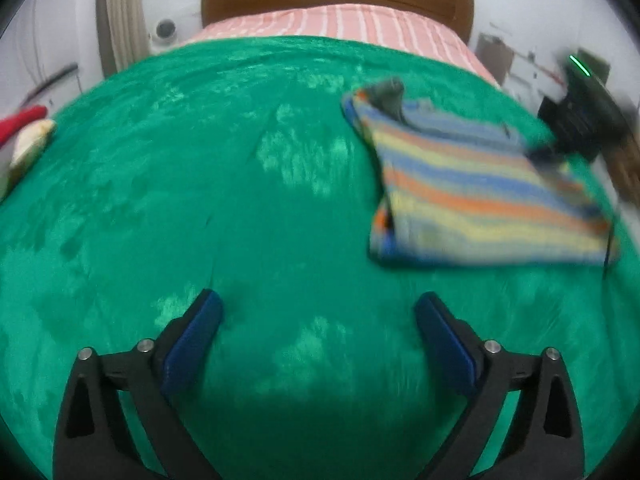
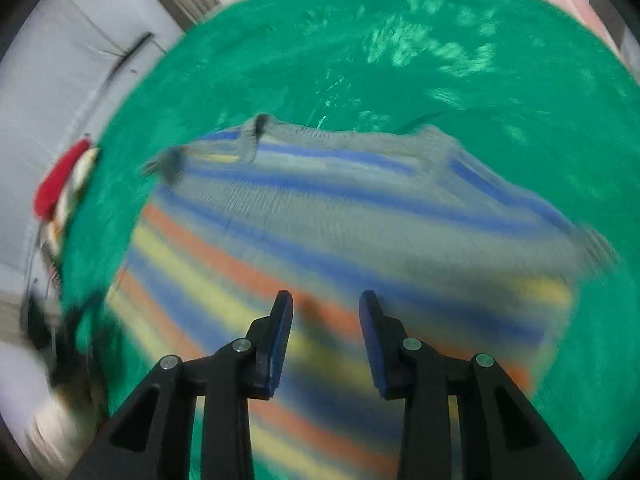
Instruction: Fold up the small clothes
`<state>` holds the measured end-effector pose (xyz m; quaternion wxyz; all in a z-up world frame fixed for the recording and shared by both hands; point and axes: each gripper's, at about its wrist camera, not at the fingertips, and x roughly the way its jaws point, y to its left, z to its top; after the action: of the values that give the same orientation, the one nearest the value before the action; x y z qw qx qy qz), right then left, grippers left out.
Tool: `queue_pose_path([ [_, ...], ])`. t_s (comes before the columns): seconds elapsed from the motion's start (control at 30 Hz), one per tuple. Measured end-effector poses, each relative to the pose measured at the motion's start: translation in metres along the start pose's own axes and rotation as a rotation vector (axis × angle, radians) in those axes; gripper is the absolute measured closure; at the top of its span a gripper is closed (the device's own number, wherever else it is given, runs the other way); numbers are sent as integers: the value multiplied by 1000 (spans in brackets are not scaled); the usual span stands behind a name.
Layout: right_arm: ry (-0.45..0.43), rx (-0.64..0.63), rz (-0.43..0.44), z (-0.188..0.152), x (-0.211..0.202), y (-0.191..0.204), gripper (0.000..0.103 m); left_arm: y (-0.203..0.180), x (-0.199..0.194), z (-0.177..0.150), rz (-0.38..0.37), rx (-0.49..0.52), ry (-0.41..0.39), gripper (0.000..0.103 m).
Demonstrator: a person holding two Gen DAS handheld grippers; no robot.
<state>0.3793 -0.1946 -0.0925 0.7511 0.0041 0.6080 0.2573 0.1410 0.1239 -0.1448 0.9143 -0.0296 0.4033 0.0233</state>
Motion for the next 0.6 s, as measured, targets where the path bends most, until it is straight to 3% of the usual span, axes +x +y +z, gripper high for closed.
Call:
queue_pose_path([
  [0.07,-53,44,-37,36,18,0,67,-1,-1,0,9,9,-8,1],
  [0.13,-233,78,-60,66,10,0,67,6,4,0,-32,-15,13,1],
  [0.2,-360,114,-19,73,-9,3,67,13,3,-1,-68,-45,4,1],
  [0.27,-400,134,52,67,-23,13,66,16,1,-3,-77,-53,-11,1],
  [0.33,-334,93,104,58,-22,33,66,13,1,-4,-66,-45,-17,1],
  [0.37,-259,38,109,53,-16,50,66,12,1,-5,-62,-42,-20,1],
  [0.43,-118,-99,83,38,1,83,66,11,1,-8,-63,-42,-22,1],
  [0.53,17,-260,12,37,39,125,66,9,-1,-8,-65,-44,-24,1],
  [0.6,78,-289,-36,50,72,145,66,9,-1,-8,-66,-44,-24,1],
])
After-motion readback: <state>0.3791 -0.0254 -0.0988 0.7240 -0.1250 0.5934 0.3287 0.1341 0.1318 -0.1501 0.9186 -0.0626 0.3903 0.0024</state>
